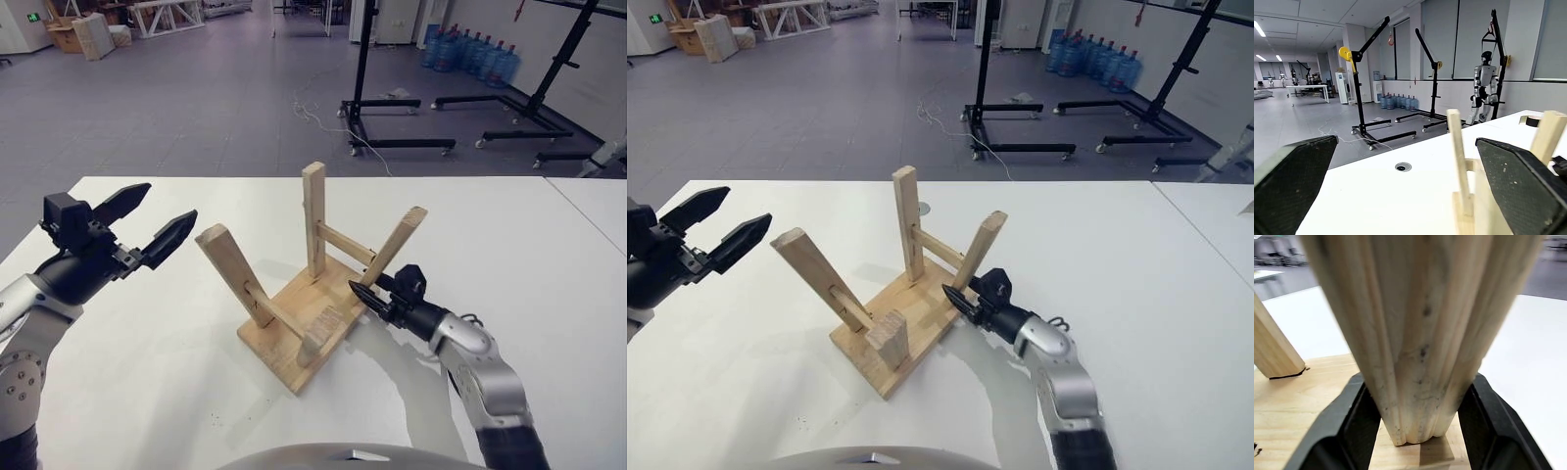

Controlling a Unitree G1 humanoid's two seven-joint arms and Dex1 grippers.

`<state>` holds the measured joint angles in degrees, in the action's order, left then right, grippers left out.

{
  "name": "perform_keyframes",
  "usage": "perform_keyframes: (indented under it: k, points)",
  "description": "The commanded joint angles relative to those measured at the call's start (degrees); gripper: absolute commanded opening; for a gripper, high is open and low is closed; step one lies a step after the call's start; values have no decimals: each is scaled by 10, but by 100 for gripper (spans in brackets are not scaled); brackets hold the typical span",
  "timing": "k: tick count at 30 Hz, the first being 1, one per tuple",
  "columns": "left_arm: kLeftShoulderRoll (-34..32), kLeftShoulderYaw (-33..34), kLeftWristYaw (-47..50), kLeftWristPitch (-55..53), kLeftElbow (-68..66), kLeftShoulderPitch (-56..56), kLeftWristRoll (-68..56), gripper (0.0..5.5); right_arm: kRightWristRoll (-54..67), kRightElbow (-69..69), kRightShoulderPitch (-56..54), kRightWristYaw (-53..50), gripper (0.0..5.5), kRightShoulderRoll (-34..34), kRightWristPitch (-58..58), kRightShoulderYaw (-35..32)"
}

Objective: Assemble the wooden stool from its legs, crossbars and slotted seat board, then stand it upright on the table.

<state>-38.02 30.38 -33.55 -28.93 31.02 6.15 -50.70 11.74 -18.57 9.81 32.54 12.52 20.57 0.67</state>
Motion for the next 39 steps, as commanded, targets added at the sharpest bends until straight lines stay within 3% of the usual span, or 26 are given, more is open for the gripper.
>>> perform_keyframes:
  k: [1,9,23,36,39]
  points:
    - [0,20,7,-5,10,28,2,518,-62,-38,77,-75,211,10,14,11]
    - [-14,11,8,-20,10,41,7,518,-128,4,156,-229,211,-16,-57,20]
    - [-19,-34,1,-41,20,22,-2,518,-169,45,146,-354,214,-35,-52,59]
    - [-5,-55,9,-36,36,42,25,518,-176,62,101,-371,216,-16,-24,81]
    - [-1,-57,11,-31,37,46,30,518,-169,59,97,-348,298,-7,-17,83]
